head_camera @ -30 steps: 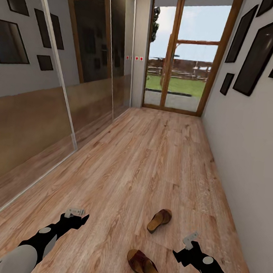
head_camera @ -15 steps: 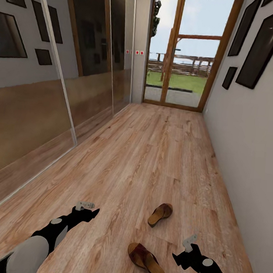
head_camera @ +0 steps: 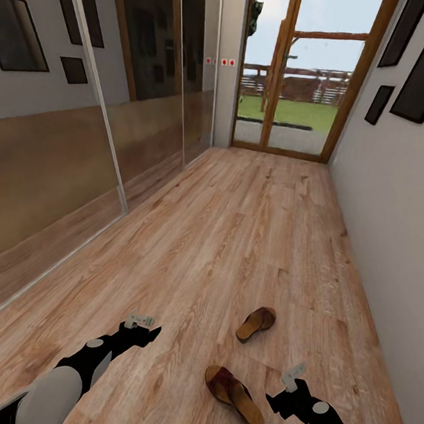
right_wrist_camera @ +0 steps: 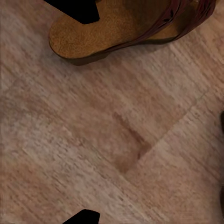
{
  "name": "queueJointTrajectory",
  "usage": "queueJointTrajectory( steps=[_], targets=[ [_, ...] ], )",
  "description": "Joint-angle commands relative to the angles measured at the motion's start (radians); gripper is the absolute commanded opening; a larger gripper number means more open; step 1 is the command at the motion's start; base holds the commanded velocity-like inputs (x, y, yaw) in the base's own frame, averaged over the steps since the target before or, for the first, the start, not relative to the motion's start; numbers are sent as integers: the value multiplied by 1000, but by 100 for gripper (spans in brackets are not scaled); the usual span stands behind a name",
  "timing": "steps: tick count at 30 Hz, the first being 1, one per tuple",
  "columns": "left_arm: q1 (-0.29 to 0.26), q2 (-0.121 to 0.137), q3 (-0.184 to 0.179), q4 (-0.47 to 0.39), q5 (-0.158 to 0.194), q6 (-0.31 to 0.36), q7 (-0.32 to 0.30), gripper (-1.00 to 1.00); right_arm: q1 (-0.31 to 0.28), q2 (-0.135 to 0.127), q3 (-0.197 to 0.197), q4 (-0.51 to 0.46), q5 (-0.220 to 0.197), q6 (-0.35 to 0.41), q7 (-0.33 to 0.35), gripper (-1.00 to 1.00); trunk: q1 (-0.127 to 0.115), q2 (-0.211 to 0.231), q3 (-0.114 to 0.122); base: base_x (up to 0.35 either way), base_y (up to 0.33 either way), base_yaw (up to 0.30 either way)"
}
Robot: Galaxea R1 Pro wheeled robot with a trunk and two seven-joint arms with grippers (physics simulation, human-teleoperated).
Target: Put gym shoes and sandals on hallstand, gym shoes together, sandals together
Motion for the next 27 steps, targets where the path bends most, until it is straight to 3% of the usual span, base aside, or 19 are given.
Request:
queueJointTrajectory(
  steps=[1,16,27],
  targets=[
    [0,0,8,-1,-11,-3,-3,100,0,1,-9,0,10,-4,7,100,0,0,-2,0,0,137],
    [1,6,11,-3,-11,-6,-5,100,0,2,-8,0,10,-4,7,100,0,0,-7,0,0,25],
    [1,9,13,-3,-10,-5,-5,100,0,32,-8,17,13,-3,7,100,0,0,-16,0,0,106]
  ],
)
